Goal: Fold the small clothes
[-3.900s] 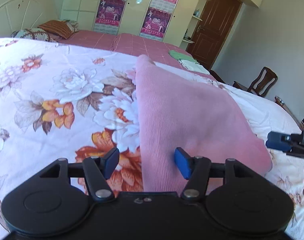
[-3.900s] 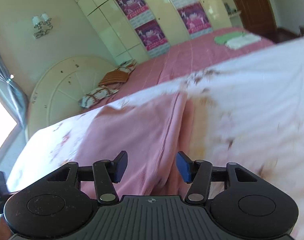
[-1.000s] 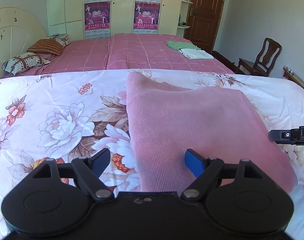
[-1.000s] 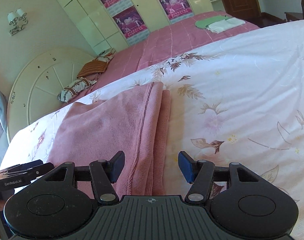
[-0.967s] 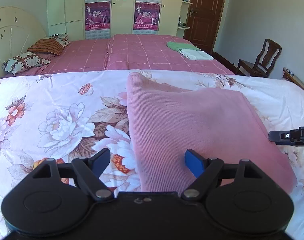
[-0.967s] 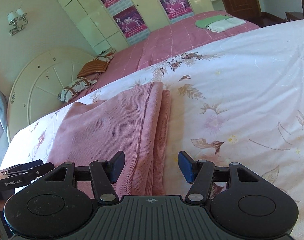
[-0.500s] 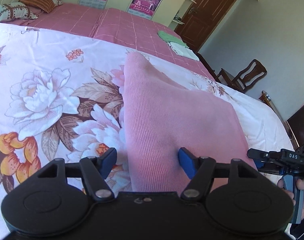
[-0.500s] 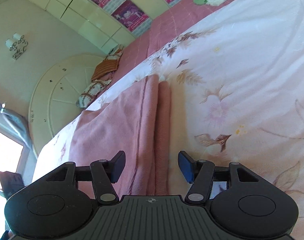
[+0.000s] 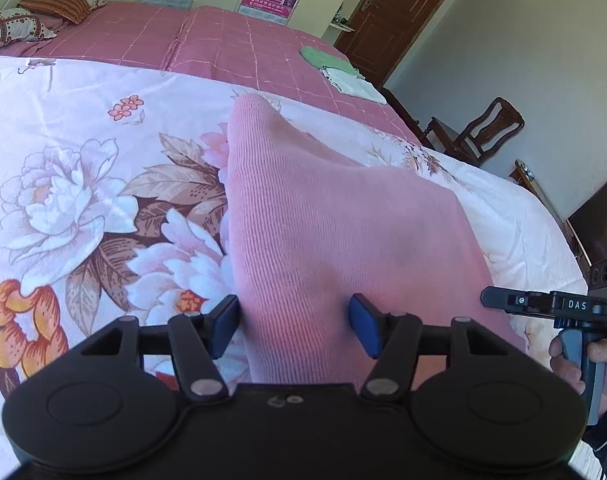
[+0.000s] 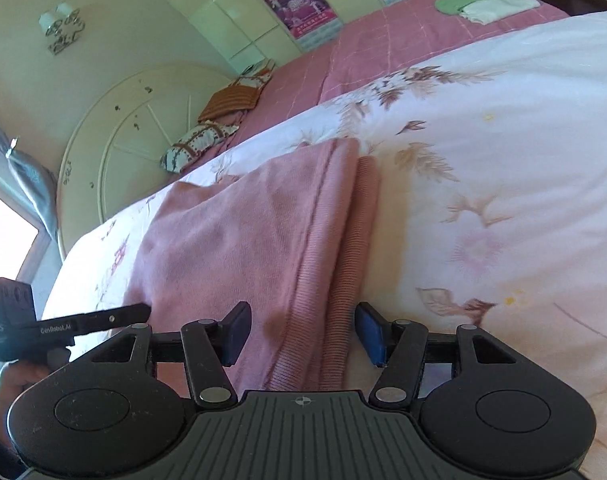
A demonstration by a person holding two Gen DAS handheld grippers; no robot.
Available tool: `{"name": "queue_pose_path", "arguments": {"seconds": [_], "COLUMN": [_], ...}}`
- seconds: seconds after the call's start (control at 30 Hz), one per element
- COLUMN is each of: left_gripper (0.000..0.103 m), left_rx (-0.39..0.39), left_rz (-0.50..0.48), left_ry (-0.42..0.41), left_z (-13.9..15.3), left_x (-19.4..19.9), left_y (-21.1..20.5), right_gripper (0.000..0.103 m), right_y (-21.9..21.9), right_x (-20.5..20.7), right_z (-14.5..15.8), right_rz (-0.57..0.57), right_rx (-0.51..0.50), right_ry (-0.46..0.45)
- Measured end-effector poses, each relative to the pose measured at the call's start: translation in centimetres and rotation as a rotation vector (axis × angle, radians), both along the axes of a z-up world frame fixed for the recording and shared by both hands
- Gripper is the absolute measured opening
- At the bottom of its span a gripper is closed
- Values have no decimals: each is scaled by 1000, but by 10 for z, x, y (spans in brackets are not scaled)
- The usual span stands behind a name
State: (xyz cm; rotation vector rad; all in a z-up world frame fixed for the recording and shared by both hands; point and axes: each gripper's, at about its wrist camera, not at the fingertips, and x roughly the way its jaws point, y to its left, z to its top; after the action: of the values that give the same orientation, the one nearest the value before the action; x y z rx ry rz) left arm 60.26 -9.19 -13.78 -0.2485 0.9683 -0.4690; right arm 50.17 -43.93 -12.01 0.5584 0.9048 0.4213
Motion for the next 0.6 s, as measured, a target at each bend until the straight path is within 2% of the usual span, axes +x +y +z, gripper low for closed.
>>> {"name": "queue_pose_path", "arguments": {"seconds": [0.17,0.23,0.27,0.3,0.37,0.47,0.6], "left_gripper": [60,59,58,56,49,37,29], "left_rx": [12,44,58,70,100,188,206], "left_rz": [17,11,6,5,2,-16,-7], "left_ry": [-3,-16,-23,-29,-53,-121,-162], "left_z": [-3,-1,0,1,3,12,25], "left_x": [2,2,1,1,-1,-9,-17], "left_y": [-13,-21,-23,-26,-31,-47,-51], "right_gripper": [58,58,51,32,27,25,20], "right_y": [0,15,23,30,39,48,65], "right_x": [5,9,9,9,8,0,-11], "right_z": [-9,-5,-3,-2,-1,-2,8], "right_rz": [-1,21,28,25,21,11,17], "right_rx": [75,19,-24,-82,-123,-179,-279], "right_ry": [11,-21,-38,-46,-64,-93,-144]}}
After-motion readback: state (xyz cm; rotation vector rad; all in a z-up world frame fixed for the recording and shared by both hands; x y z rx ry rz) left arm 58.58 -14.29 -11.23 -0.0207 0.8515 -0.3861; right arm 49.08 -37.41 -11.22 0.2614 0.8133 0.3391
